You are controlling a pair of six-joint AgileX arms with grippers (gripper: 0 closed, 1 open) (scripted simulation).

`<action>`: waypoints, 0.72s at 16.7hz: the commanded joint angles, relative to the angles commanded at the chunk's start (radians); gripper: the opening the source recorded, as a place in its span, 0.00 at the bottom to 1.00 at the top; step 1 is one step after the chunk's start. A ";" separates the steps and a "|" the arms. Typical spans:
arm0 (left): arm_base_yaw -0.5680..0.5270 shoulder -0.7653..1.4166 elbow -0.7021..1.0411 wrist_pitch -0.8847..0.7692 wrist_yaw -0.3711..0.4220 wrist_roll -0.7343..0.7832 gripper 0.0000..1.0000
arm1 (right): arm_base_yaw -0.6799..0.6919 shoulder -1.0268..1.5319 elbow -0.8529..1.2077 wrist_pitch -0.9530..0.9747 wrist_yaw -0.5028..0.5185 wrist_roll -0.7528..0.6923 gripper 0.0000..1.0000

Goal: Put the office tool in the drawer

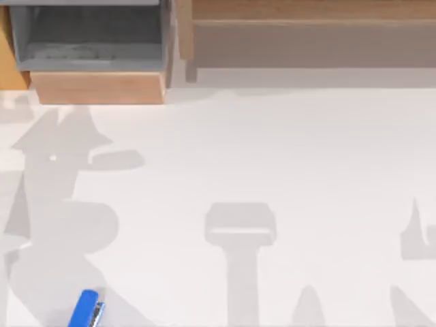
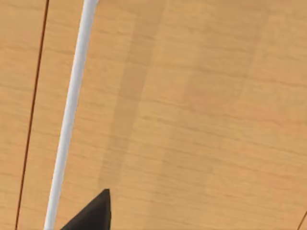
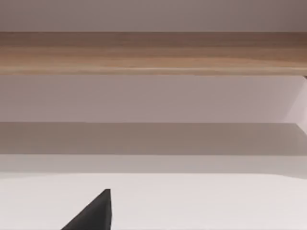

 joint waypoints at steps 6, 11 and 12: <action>0.059 0.314 0.162 0.167 0.049 0.222 1.00 | 0.000 0.000 0.000 0.000 0.000 0.000 1.00; 0.065 0.346 0.179 0.185 0.054 0.245 1.00 | 0.000 0.000 0.000 0.000 0.000 0.000 1.00; 0.065 0.346 0.179 0.185 0.054 0.245 1.00 | 0.000 0.000 0.000 0.000 0.000 0.000 1.00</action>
